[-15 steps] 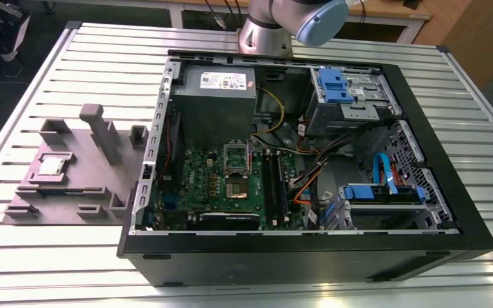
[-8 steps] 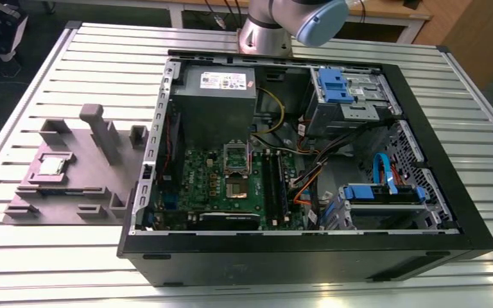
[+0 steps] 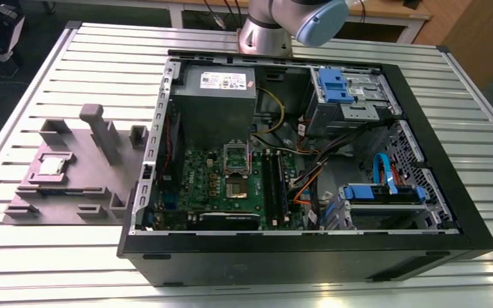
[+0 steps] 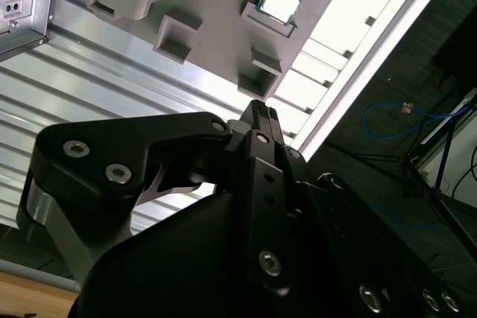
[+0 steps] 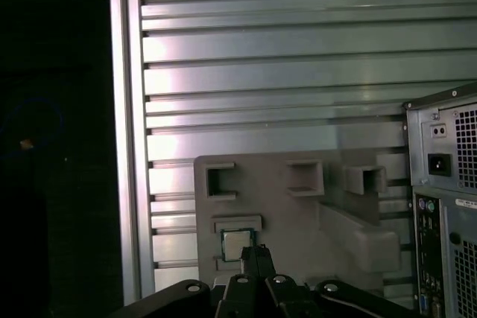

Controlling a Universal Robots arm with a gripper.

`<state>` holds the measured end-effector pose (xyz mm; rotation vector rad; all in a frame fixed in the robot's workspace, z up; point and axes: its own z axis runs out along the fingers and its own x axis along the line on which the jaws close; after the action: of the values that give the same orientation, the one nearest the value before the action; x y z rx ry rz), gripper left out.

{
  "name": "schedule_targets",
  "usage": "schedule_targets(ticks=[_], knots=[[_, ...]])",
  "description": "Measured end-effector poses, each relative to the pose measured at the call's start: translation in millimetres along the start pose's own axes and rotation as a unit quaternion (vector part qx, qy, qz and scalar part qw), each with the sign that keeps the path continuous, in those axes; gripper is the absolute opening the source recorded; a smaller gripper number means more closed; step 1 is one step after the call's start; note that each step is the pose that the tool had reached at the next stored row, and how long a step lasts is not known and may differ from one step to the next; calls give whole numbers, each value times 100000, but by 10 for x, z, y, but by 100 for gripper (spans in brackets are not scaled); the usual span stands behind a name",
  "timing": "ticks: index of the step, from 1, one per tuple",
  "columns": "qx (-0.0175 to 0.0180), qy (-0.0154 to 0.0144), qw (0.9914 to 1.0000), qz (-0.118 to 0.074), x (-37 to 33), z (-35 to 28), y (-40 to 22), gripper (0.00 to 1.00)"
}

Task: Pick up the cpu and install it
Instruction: 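Reach for the cpu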

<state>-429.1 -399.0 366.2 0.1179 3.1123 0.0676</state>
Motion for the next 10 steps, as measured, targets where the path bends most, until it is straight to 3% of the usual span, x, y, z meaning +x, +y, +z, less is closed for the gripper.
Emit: schedule_targets(ticks=[10], knots=[[-2, -4, 100000, 0, 41, 6, -3, 10]])
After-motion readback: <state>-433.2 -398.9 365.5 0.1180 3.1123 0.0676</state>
